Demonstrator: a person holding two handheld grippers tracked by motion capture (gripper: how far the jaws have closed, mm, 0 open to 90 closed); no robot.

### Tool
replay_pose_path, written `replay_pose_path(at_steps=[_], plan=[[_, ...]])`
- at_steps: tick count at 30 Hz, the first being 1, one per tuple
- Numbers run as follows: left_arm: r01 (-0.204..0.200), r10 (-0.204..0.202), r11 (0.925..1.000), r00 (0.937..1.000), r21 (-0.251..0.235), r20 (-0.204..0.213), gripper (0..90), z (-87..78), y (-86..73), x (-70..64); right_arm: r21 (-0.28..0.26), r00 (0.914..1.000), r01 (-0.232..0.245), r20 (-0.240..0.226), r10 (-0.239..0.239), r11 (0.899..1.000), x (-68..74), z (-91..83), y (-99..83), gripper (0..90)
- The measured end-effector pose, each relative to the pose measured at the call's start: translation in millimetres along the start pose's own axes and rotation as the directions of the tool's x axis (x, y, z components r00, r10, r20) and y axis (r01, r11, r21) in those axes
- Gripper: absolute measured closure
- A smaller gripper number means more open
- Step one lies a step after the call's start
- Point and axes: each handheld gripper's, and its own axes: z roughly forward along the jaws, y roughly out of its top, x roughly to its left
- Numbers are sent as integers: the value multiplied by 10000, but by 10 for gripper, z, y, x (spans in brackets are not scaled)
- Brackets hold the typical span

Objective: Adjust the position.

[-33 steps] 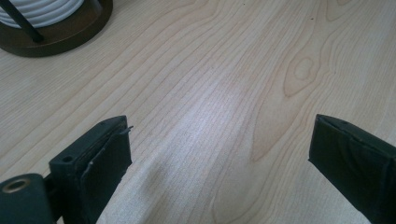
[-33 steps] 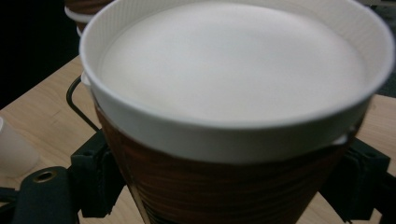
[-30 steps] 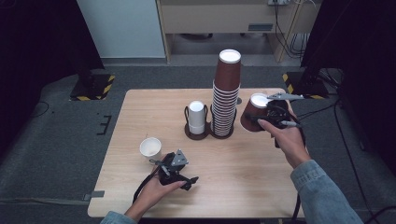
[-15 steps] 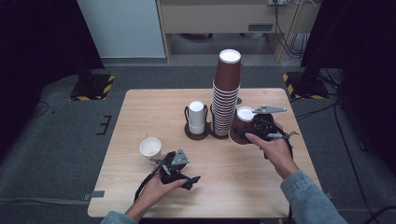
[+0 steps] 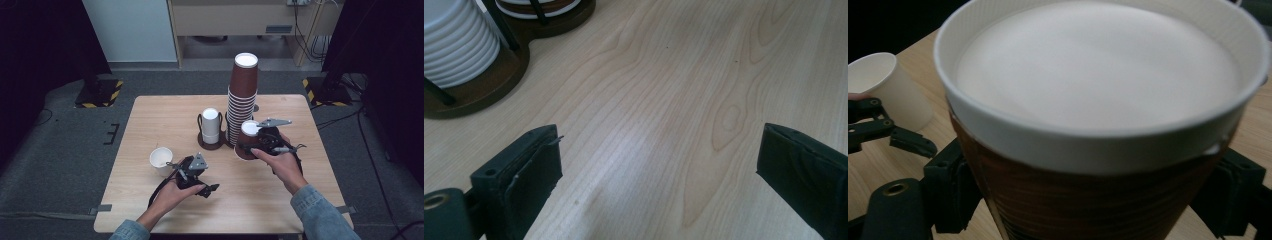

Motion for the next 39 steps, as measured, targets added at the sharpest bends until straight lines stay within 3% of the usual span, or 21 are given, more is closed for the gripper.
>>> replay_pose_path(at_steps=[10, 23, 28, 39], plan=[[55, -55, 10000, 9999, -47, 98, 46, 111, -17, -34, 76, 9992, 106, -377, -103, 9999, 186, 48, 11, 150], [73, -72, 10000, 9999, -59, 130, 91, 78, -79, -33, 252, 9960, 309, -846, -287, 9992, 485, 293, -68, 150], [288, -283, 9995, 9991, -146, 306, 102, 74, -89, -11, 262, 9952, 446, -881, -421, 9987, 533, 335, -58, 150], [447, -439, 9989, 9976, -131, 527, 132, 112, -97, 3, 95, 9957, 146, -918, -136, 9998, 570, 376, -41, 150]])
